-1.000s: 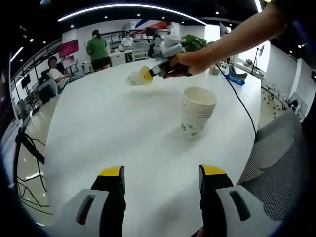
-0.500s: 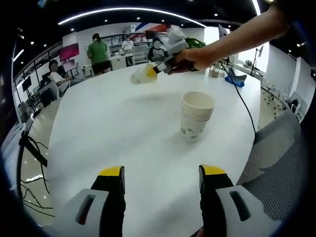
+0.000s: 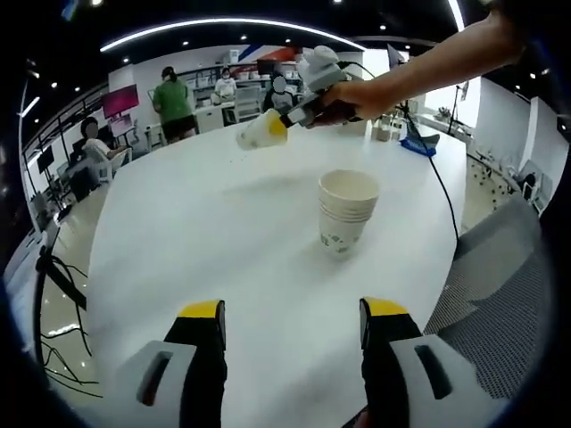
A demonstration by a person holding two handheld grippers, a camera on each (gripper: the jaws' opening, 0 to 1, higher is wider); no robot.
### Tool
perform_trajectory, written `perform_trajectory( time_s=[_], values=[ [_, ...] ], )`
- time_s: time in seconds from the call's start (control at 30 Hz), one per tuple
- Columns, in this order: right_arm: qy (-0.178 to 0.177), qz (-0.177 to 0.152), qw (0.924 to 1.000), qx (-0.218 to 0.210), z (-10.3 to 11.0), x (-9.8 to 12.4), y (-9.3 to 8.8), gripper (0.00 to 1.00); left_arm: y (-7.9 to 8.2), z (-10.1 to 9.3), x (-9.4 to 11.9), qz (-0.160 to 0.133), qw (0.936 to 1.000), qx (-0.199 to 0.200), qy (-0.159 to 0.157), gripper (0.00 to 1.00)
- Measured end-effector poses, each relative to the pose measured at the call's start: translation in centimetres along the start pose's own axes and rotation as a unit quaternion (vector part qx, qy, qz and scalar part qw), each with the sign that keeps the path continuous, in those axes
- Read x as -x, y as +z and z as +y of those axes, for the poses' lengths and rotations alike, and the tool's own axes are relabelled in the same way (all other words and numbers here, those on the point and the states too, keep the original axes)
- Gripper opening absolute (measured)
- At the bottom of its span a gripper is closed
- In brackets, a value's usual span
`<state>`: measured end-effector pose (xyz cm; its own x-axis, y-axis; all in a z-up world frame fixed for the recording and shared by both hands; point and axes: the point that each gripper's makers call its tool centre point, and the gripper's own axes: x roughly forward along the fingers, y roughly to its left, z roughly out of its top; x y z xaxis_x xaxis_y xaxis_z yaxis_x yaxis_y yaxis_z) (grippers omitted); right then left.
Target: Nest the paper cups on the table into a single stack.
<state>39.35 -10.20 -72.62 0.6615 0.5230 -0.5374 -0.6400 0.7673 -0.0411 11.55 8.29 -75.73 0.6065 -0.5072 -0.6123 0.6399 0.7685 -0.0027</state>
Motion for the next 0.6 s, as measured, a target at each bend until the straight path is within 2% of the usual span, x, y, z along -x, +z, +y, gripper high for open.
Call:
perform_trajectory(
  time_s=[0.37, 0.6],
  values=[
    [0.009, 0.001, 0.9996, 0.028, 1.1, 3.2, 0.1, 0.0, 0.7, -0.5, 0.3, -0.011, 0.9999, -0.006, -0.003, 0.59],
    [0.018, 0.009, 0.9987, 0.048, 1.9, 4.3, 0.1, 0.0, 0.7, -0.9, 0.5, -0.014, 0.9998, -0.011, -0.007, 0.59]
  ],
)
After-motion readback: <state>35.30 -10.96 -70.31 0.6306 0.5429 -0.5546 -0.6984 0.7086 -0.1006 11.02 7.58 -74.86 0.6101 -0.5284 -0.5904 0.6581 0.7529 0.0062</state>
